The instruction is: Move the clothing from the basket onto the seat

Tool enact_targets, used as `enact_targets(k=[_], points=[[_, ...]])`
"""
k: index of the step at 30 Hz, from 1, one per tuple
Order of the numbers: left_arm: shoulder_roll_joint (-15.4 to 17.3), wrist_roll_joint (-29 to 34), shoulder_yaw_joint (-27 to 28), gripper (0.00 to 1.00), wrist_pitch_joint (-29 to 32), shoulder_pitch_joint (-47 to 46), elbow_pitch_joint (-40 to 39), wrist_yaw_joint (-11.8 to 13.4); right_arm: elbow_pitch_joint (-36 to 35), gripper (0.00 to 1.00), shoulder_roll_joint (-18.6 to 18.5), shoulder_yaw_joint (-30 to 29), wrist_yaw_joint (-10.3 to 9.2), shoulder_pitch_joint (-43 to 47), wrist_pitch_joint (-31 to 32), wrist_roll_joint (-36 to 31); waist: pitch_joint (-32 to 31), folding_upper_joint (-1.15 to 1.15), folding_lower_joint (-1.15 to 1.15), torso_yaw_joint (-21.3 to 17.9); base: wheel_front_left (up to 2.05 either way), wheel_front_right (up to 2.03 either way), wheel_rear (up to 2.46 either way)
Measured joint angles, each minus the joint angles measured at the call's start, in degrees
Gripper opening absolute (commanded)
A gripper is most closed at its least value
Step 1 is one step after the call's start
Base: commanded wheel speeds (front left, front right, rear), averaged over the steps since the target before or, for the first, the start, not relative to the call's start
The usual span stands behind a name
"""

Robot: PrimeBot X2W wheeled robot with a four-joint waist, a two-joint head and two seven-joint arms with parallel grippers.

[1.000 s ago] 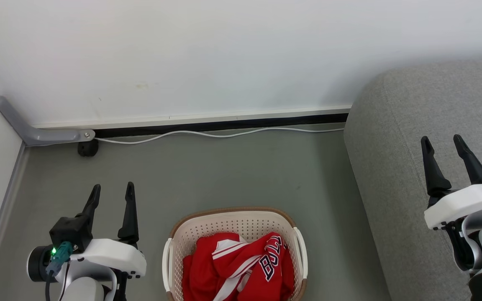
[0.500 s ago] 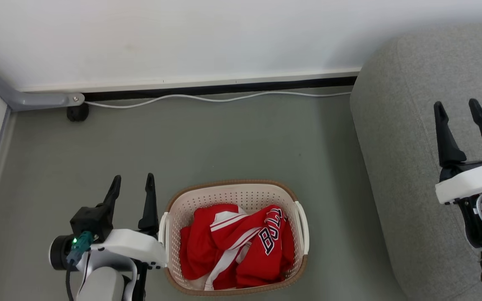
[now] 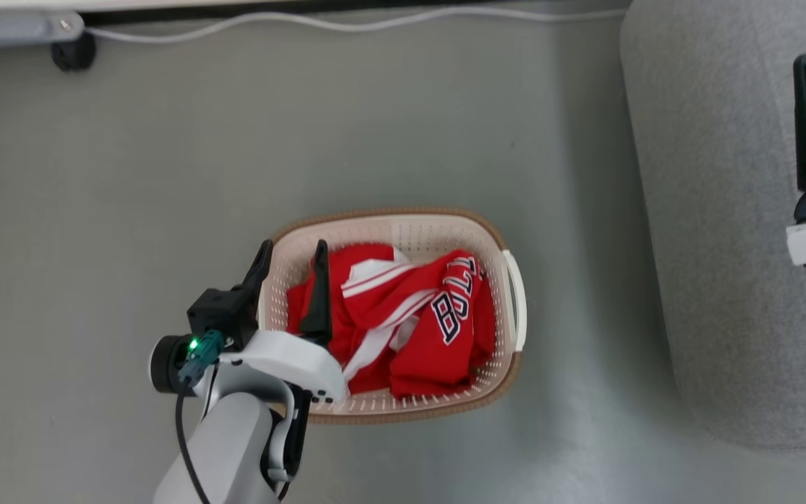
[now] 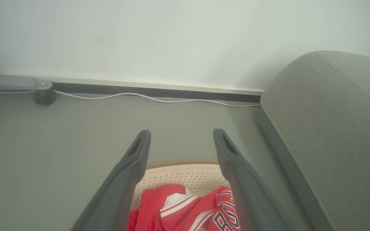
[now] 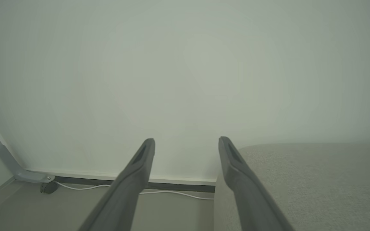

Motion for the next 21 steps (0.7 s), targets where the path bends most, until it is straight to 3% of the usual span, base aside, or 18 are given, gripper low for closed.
enact_targets(k=[7,21], points=[[0.14,-5.16,-5.97,1.0,0.0,-4.87,3.97,1.43,-4.19,1.0,-2.46,1.53,0.0,-3.95,-0.04,1.38,7.77,0.0,0.0,-0.85,0.0,0.0,0.0],[0.2,-11.44,-17.23,1.0,-0.16,-18.87,14.62,0.85,-12.82,1.0,-4.04,4.52,0.01,-12.27,-0.4,3.0,21.59,0.0,0.0,-3.8,0.0,0.0,0.0]])
